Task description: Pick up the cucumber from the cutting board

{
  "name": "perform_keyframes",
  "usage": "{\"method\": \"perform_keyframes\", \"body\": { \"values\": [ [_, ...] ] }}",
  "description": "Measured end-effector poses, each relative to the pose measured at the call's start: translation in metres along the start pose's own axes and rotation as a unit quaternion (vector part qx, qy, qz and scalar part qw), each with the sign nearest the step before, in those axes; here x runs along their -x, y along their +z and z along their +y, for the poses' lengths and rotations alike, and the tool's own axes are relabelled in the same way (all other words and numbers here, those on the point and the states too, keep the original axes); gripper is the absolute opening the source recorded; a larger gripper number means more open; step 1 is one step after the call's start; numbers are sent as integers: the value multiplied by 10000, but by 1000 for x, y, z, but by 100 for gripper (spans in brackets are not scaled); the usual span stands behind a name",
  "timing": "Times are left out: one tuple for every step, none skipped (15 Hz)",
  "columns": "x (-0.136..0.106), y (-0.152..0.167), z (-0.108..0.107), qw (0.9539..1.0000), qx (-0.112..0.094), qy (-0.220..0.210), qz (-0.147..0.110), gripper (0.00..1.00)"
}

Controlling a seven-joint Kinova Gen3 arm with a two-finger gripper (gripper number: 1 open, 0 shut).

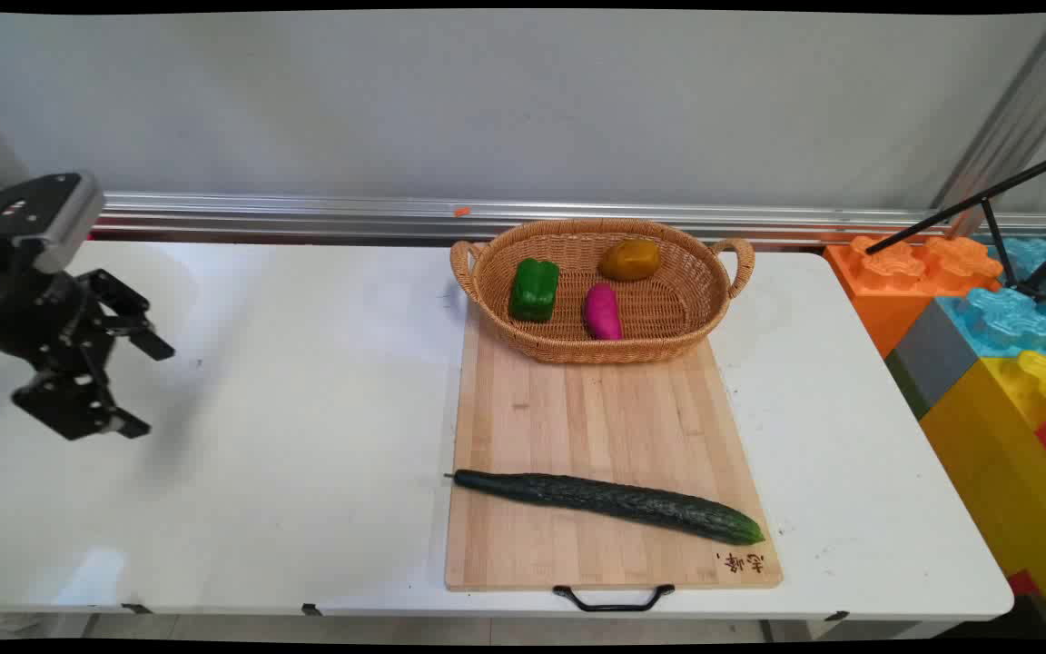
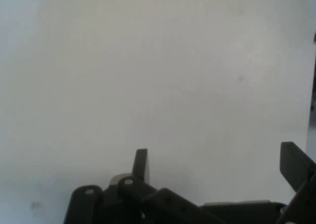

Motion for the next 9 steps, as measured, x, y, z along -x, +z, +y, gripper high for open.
{"method": "perform_keyframes", "body": {
  "values": [
    [-3, 3, 0, 10000, 14, -39, 52, 100],
    [-9, 8, 1, 9999, 35, -100, 127, 100],
    [-17, 11, 2, 9996, 56, -174, 213, 100],
    [-28, 15, 3, 9991, 93, -269, 321, 100],
    [-40, 19, 5, 9984, 134, -354, 423, 100],
    [-56, 22, 7, 9976, 166, -419, 525, 100],
    [-70, 25, 9, 9969, 198, -459, 609, 100],
    [-87, 29, 11, 9962, 215, -472, 703, 100],
    [-105, 33, 13, 9956, 223, -442, 791, 100]
  ]
}}
